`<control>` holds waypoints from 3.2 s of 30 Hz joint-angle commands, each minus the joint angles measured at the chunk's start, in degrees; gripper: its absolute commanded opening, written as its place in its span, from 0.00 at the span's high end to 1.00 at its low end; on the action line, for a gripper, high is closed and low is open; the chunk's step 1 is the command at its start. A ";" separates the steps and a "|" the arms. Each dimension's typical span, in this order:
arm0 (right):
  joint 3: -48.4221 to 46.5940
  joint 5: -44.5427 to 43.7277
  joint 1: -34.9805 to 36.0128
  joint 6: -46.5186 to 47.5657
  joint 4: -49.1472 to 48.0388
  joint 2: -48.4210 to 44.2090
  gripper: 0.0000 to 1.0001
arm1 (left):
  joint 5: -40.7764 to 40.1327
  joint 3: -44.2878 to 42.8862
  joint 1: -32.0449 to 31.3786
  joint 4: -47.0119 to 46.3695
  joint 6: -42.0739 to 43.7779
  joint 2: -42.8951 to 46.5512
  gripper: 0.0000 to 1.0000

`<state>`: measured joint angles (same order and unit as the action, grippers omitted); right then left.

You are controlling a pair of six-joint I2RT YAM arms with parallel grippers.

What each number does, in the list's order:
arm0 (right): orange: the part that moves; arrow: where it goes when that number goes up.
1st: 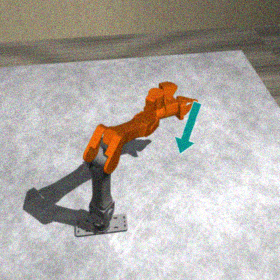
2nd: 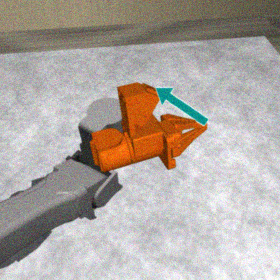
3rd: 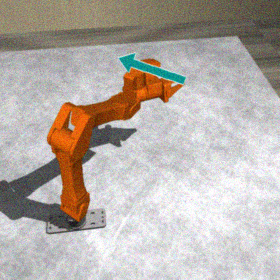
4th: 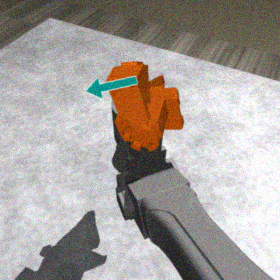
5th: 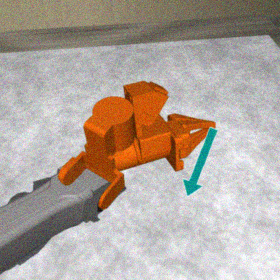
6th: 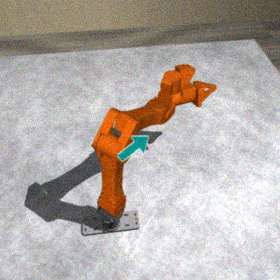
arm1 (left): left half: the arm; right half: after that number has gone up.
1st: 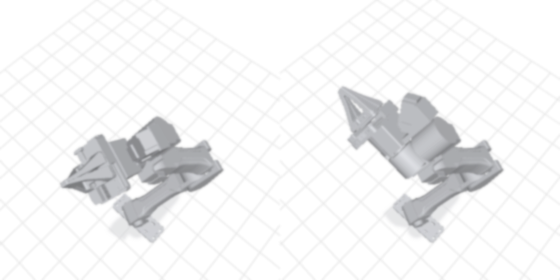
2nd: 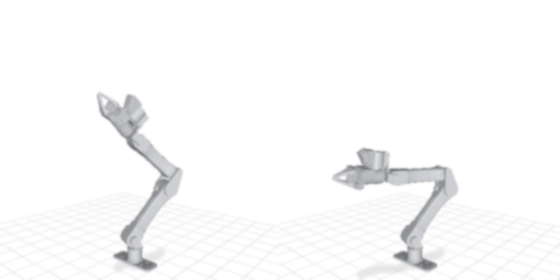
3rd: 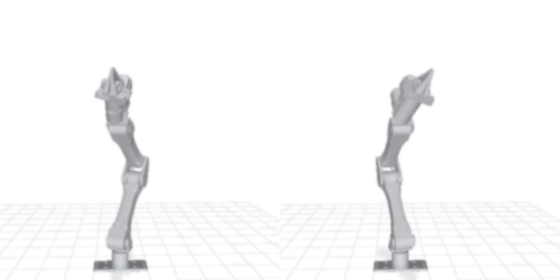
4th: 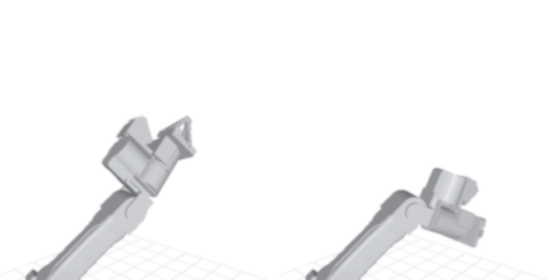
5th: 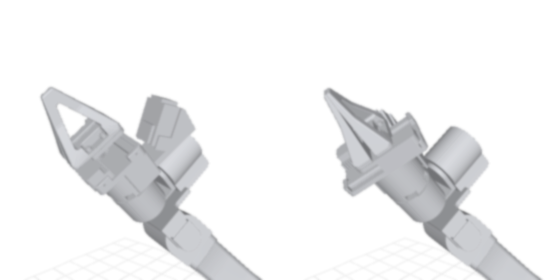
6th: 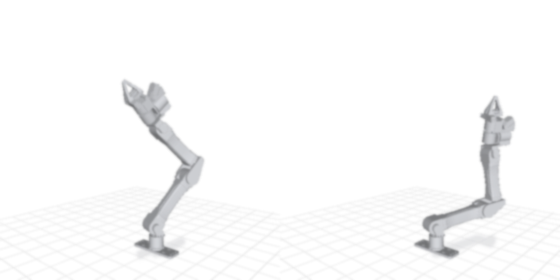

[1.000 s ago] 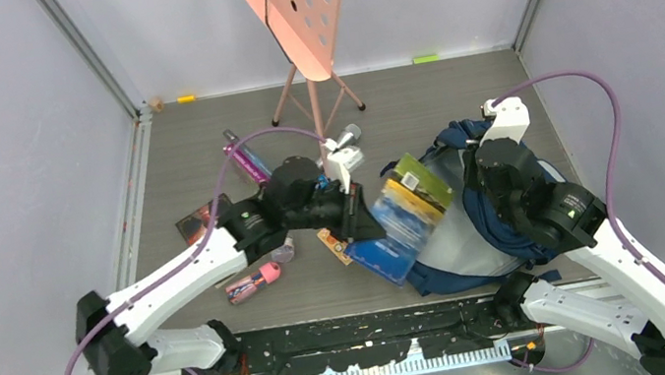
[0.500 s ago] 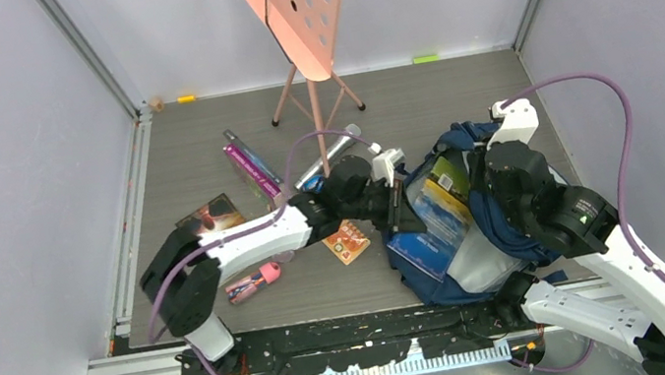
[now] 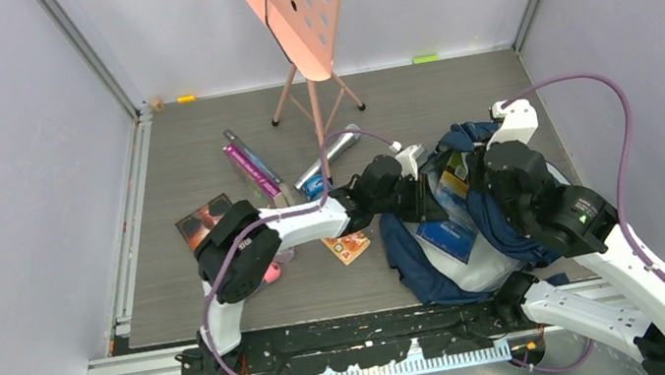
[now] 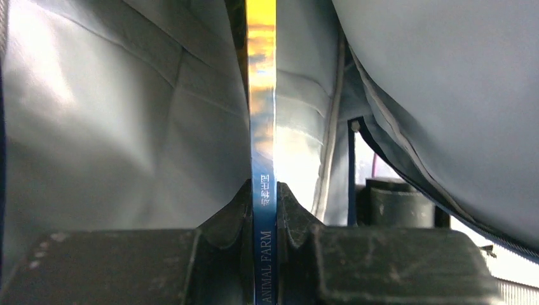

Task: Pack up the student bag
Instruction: Place the book in the student bag, then pick up the book from the center of the board.

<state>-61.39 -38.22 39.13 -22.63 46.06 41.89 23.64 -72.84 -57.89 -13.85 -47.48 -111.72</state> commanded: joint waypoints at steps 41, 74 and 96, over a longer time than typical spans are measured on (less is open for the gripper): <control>-1.55 -5.43 -0.29 -1.10 -5.89 1.61 1.00 | -16.05 -4.64 -3.05 11.89 20.14 6.87 0.19; 0.11 -4.07 -0.29 1.14 -7.88 2.44 0.99 | -24.53 15.48 35.55 38.44 19.88 48.95 0.24; 0.49 -4.37 -0.29 2.37 -7.61 2.86 1.00 | -27.02 6.20 39.16 35.00 22.52 31.49 0.38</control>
<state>-60.07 -39.46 39.13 -20.88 43.72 45.04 -2.48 -64.40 -19.38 23.35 -26.24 -78.72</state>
